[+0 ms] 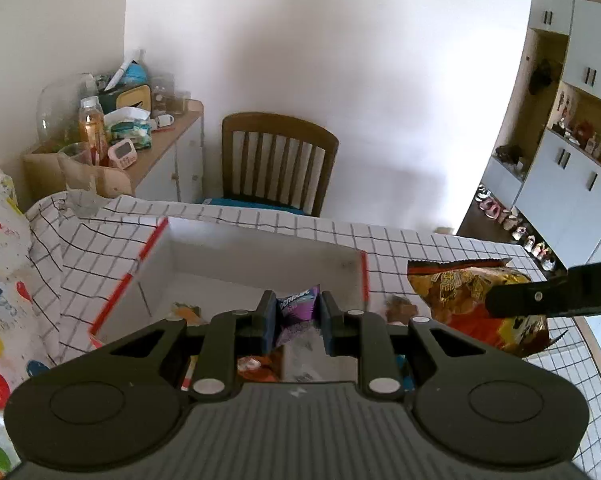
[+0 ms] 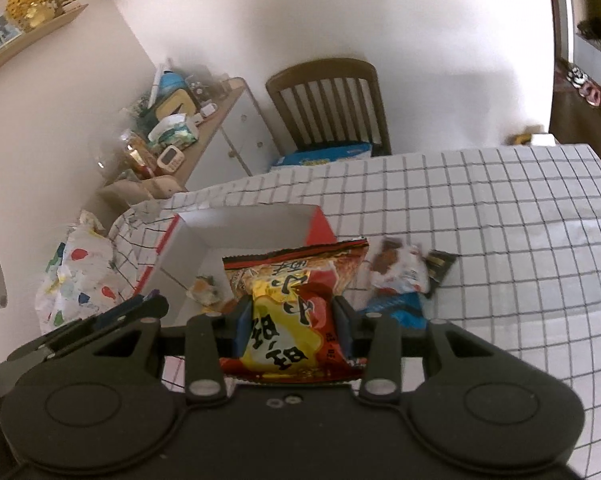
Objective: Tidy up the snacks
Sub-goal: 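Carry both snacks over the red box and open both tools to drop them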
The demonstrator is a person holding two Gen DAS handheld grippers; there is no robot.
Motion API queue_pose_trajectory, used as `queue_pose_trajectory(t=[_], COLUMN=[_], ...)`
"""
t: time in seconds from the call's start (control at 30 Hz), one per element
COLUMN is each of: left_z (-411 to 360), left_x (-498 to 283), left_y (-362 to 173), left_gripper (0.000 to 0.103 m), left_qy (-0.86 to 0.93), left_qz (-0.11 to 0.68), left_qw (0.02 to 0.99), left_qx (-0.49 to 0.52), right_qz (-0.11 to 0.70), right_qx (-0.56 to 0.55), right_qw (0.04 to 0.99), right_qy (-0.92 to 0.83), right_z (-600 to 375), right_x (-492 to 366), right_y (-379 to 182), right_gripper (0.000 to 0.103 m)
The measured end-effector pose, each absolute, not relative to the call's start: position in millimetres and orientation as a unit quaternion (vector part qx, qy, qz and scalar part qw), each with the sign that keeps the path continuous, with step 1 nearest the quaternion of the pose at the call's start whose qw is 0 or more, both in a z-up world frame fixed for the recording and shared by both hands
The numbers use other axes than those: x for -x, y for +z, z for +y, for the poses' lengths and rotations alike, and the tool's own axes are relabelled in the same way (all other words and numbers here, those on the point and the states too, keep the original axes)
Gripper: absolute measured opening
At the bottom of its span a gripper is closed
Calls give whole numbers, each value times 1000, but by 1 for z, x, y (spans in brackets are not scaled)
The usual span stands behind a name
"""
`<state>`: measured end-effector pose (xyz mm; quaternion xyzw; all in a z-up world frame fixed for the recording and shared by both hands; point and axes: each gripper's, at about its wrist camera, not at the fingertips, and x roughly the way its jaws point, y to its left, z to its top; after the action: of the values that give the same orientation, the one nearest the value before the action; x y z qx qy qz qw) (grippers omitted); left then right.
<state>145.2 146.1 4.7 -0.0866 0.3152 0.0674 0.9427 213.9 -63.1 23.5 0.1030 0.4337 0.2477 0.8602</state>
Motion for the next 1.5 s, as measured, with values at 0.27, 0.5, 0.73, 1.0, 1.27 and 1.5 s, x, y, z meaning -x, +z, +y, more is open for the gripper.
queue_pose_trajectory(t=[0.27, 0.5, 0.73, 1.0, 1.27, 1.5], left_z=[192, 225, 252, 264, 264, 259], left_x=[-161, -183, -210, -236, -254, -261], left_y=[3, -9, -35, -69, -93, -109], left_gripper=[23, 23, 23, 23, 23, 23], left_qy=[80, 84, 92, 84, 84, 81], left_qz=[324, 343, 367, 404, 435, 464], left_qw=[939, 931, 921, 907, 893, 879], left_qx=[87, 91, 88, 85, 84, 75], right_qz=[425, 417, 423, 440, 456, 466], right_qx=[-84, -68, -39, -25, 15, 32], right_qw=[866, 873, 872, 869, 861, 852], right_qy=[249, 242, 241, 227, 224, 235], right_z=[-8, 33, 69, 96, 116, 127], right_x=[-217, -229, -250, -278, -295, -296], right_y=[27, 16, -5, -36, -61, -77], right_gripper=[41, 41, 41, 41, 41, 41])
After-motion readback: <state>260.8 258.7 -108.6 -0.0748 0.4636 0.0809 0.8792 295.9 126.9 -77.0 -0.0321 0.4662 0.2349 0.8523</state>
